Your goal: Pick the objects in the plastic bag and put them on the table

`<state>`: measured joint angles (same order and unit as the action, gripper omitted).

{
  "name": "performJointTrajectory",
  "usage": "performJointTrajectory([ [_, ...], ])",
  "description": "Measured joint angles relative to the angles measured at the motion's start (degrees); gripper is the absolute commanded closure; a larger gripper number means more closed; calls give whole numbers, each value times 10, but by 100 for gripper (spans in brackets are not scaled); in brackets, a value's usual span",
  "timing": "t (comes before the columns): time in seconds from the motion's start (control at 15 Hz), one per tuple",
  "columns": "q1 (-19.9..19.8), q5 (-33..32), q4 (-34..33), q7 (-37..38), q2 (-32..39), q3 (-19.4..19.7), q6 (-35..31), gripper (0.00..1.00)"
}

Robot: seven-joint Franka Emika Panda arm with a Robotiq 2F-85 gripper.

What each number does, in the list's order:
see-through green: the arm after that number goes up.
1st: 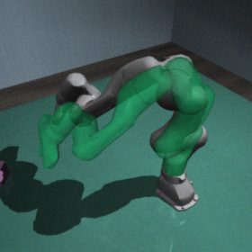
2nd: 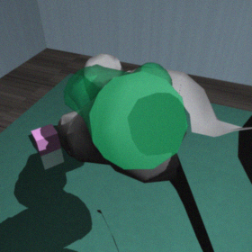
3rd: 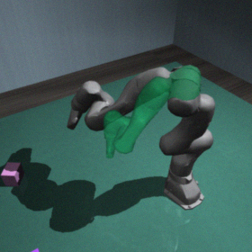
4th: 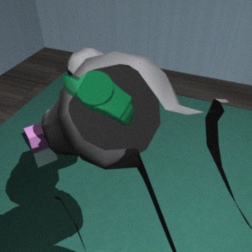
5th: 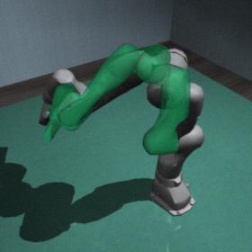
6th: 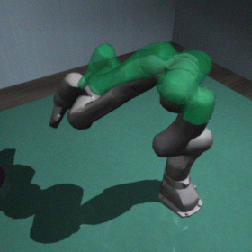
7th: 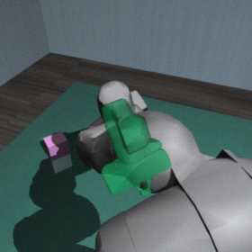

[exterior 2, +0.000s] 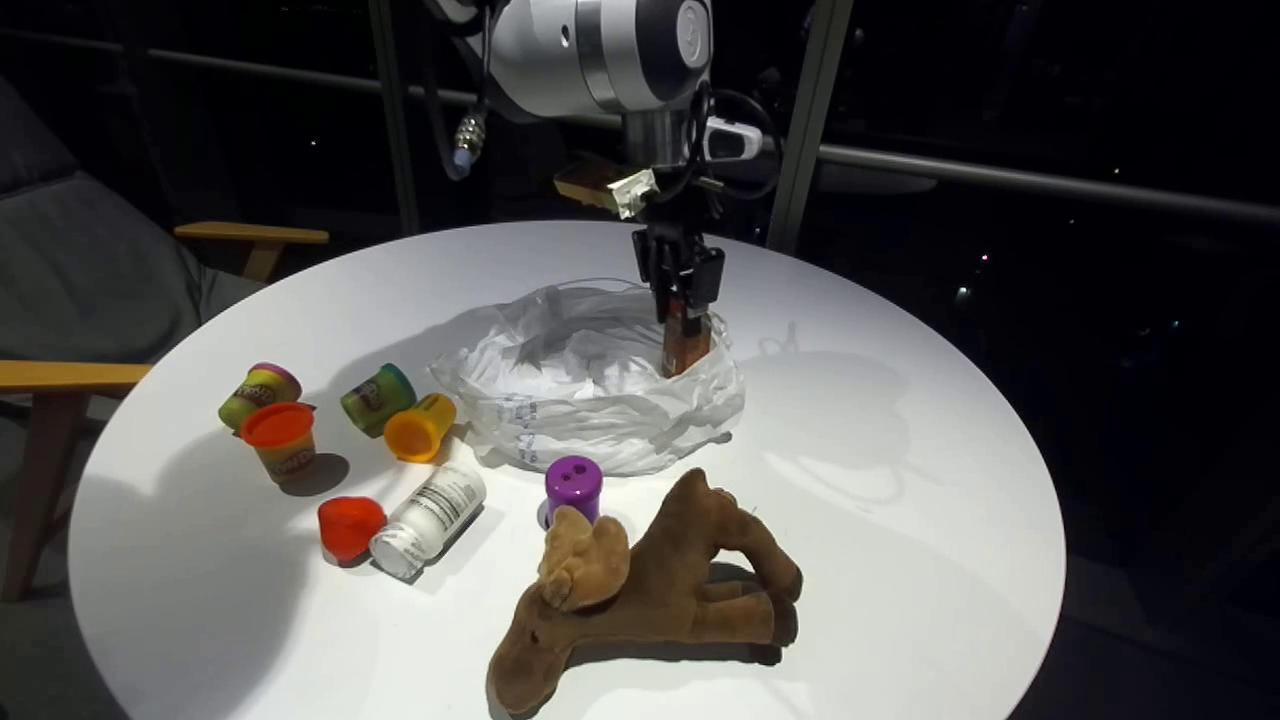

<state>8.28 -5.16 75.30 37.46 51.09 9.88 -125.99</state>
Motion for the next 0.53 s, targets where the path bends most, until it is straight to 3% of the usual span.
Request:
performJointTrajectory([
  [0.53,6,-13,-1,10,-8,8,0,76],
])
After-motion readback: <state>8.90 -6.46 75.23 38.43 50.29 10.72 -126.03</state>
